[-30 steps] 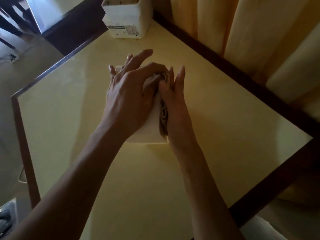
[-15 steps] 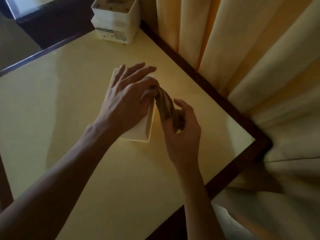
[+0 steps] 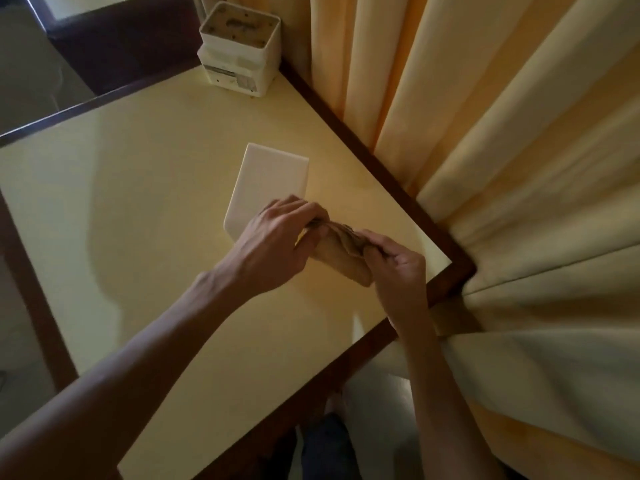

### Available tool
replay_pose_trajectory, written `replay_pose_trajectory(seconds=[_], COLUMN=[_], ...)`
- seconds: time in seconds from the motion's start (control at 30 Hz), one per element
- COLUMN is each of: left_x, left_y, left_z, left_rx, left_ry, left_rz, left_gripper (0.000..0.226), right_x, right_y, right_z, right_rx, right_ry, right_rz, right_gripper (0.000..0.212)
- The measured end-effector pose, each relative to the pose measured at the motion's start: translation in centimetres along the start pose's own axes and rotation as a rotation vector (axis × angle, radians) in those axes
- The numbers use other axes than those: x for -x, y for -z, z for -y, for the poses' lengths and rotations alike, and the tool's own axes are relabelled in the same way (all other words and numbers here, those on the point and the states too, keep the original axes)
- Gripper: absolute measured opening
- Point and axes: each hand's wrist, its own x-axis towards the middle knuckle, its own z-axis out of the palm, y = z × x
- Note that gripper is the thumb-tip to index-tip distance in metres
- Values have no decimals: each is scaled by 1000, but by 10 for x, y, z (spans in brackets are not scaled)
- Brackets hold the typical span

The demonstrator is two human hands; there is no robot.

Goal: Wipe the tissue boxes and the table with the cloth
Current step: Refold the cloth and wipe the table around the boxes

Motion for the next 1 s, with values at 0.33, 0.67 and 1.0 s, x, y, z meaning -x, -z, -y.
replay_pose_trajectory(seconds=[0.33,0.67,1.0], left_x=[87,156,144], left_y=[9,-36,-45], left_z=[-23,6,39], left_rx=[233,174,-36], left_ry=[455,758,736], left_rz=[63,74,171], left_gripper=[11,12,21], right_x=[82,76,38], right_y=[-7,-44,-70], right_z=[10,-49,-46], right_rx=[159,428,768], right_ry=[-140,-304,-335], right_rz=[157,282,387], right_gripper=[12,4,7])
